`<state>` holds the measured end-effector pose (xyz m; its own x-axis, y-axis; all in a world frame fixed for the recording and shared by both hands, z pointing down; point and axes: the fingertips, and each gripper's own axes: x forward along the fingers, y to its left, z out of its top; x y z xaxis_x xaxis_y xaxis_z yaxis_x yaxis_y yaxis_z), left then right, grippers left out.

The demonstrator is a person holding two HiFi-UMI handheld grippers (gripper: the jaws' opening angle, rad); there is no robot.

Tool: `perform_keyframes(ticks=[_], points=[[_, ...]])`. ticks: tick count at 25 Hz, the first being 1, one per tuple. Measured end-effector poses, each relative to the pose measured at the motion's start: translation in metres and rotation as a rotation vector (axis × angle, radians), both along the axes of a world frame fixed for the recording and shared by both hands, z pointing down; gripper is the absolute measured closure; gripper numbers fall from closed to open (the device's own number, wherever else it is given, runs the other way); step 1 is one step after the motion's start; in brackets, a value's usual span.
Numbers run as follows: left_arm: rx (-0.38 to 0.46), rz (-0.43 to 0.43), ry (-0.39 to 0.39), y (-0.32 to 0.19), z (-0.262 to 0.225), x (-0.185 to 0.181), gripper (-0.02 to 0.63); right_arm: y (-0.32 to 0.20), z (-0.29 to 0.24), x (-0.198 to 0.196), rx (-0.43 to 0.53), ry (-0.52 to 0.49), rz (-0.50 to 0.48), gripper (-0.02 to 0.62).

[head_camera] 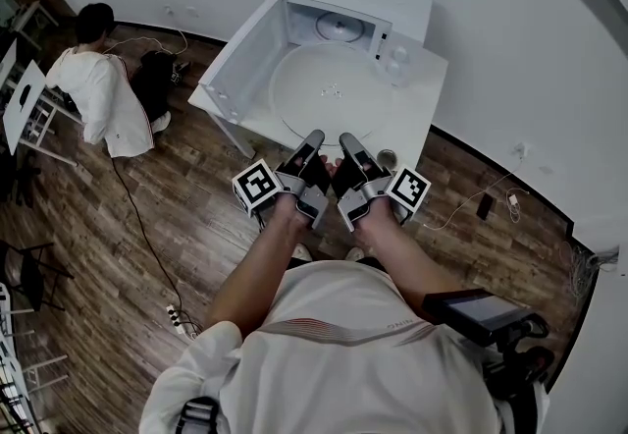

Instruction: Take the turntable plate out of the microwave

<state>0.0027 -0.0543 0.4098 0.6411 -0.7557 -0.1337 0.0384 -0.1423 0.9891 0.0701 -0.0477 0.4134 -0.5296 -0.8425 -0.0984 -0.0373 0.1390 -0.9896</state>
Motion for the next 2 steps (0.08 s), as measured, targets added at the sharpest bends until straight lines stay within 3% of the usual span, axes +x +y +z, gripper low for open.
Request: perform_keyframes(ticks=[2], points=[[0.005, 0.001, 0.002, -0.0025, -0.0030, -0.0025, 0.565, -0.0025, -0.0014, -0.0033, -0.001, -0.003, -0.001, 0.560]])
